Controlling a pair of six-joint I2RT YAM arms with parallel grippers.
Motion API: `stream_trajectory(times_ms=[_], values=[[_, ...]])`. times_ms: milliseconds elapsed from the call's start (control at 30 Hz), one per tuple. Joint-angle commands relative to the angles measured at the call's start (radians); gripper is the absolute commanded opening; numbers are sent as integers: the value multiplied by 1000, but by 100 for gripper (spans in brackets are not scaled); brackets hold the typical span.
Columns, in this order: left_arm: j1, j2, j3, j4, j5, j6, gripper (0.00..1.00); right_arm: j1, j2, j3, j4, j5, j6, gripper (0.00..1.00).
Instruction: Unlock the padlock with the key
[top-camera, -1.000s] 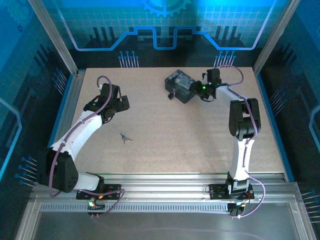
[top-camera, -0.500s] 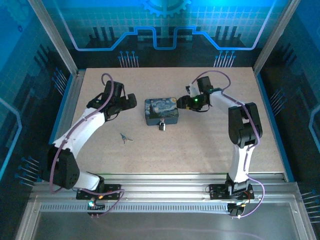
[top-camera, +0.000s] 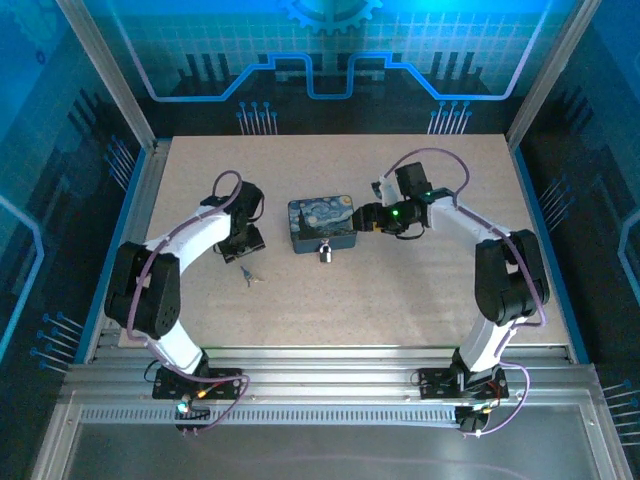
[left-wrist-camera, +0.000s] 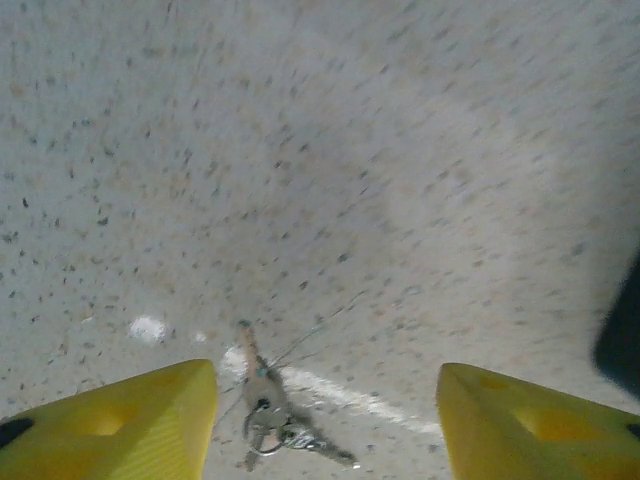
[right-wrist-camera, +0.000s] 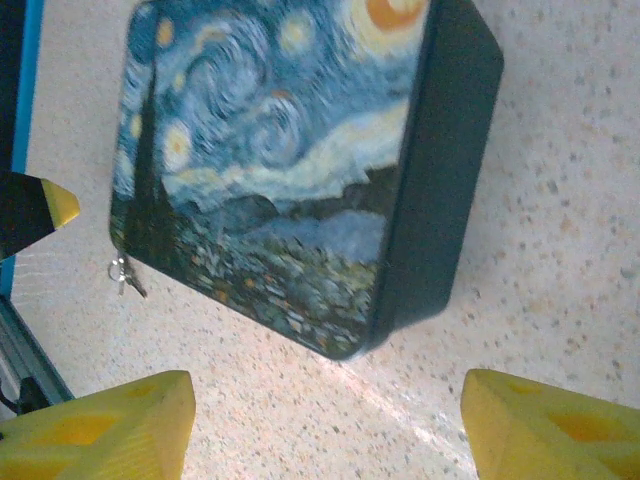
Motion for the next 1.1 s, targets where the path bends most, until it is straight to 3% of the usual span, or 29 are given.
stream_trajectory(times_ms=[0, 300, 467, 600, 700, 1067], values=[[3, 46, -30, -41, -7, -68, 53, 14, -42, -14, -22, 6, 9, 71], [3, 91, -127, 79, 44, -96, 47, 25, -74, -34, -41, 11, 11, 70], [1, 100, -116, 64, 28, -90, 17, 35, -97, -38, -51, 22, 11, 70], [1, 80, -136, 68, 34, -91, 13, 43, -117, -46, -53, 32, 15, 70], [2, 46, -130, 68, 52, -94, 1, 53, -123, -37, -66, 35, 11, 70], [1, -71, 1, -15, 74, -57, 0, 161, -111, 11, -88, 48, -32, 69]])
